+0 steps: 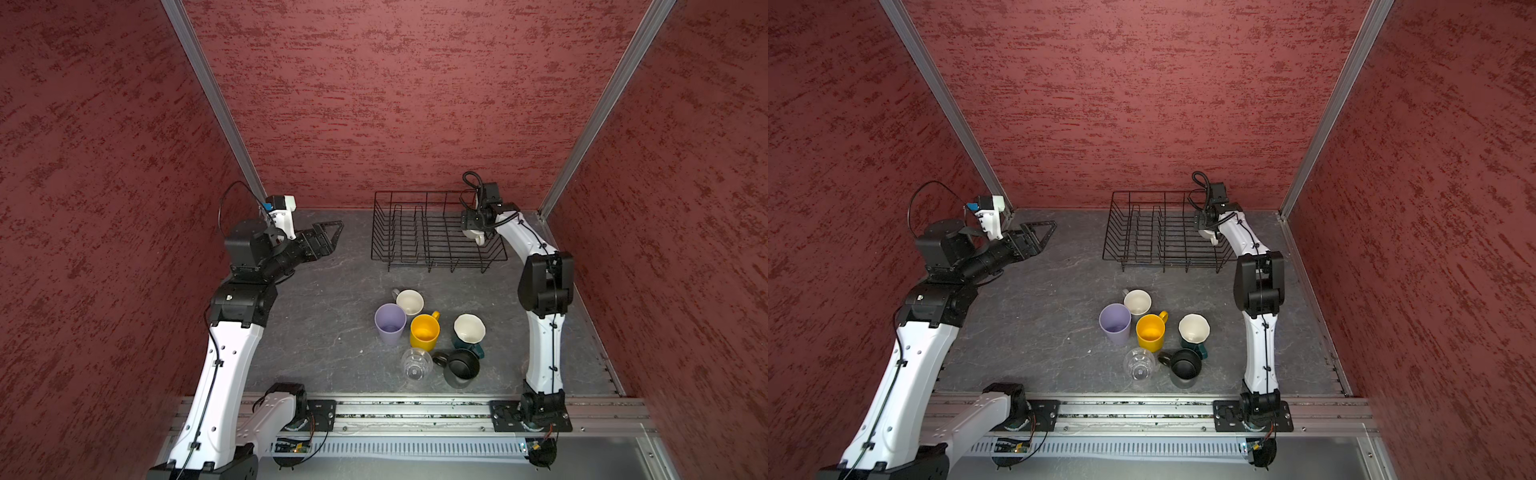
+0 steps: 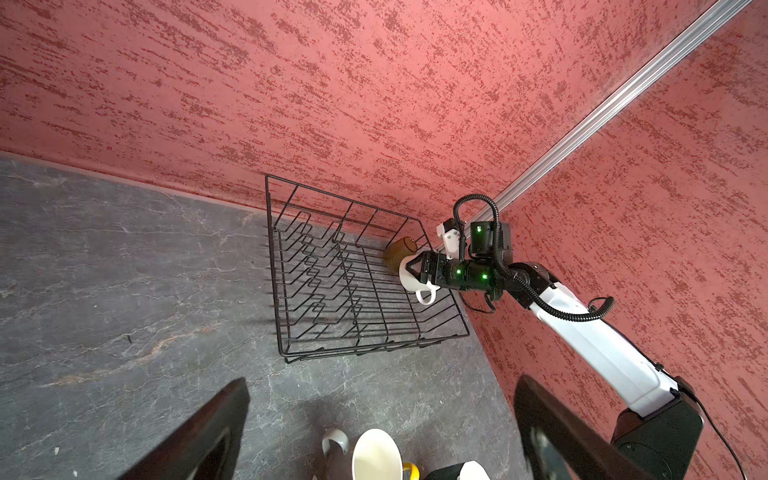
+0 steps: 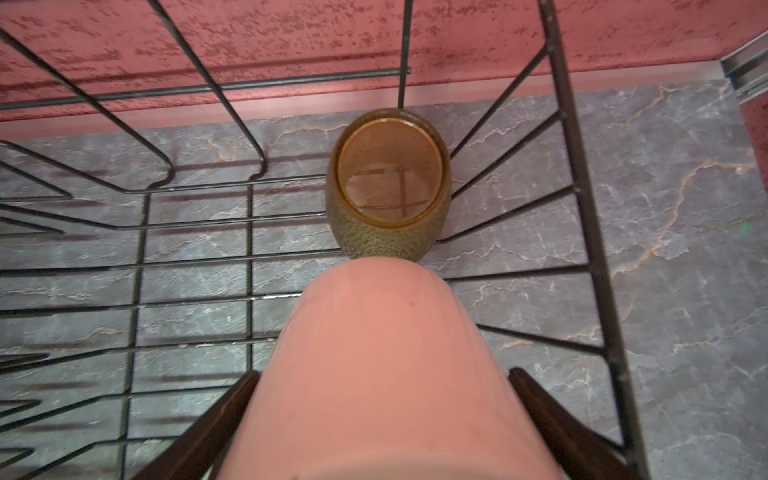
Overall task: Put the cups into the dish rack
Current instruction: 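Lower the white mug into the rack beside the gold cup, open right gripper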
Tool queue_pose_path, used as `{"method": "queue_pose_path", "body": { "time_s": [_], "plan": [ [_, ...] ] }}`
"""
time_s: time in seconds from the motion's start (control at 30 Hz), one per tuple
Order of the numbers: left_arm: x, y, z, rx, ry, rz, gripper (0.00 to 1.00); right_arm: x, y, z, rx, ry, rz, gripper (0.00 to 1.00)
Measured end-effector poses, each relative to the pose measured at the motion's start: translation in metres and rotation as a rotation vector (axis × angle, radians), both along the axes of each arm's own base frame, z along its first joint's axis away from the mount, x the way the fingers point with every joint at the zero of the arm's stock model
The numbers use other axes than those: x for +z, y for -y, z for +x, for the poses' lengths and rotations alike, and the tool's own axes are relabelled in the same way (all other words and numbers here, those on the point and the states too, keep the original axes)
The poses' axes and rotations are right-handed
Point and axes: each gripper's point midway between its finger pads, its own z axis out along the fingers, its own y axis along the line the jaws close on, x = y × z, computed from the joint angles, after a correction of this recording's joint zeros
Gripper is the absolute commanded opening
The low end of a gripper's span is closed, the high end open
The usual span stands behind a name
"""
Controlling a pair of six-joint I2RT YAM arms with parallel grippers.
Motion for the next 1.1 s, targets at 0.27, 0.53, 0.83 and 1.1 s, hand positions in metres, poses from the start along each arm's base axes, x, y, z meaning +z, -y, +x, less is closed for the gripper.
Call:
{"method": "queue_pose_path", "body": {
  "time_s": [0.27, 0.53, 0.83, 1.1],
  "plan": [
    [-0.001, -0.001, 0.001, 0.002, -0.003, 0.0, 0.99, -0.023, 0.004, 0.013, -0.002, -0.045, -0.021, 0.24],
    [-0.011, -0.002, 0.006, 0.005, -0.03, 0.0, 0.99, -0.032, 0.007, 0.022, -0.007, -0.054, -0.046, 0.56],
    [-0.013, -0.003, 0.007, 0.007, -0.035, -0.001, 1.0, -0.032, 0.009, 0.02, -0.012, -0.066, -0.053, 0.83],
    [-0.017, -0.003, 0.008, 0.005, -0.045, -0.001, 1.0, -0.013, 0.008, 0.026, -0.012, -0.026, -0.048, 0.98]
  ]
}}
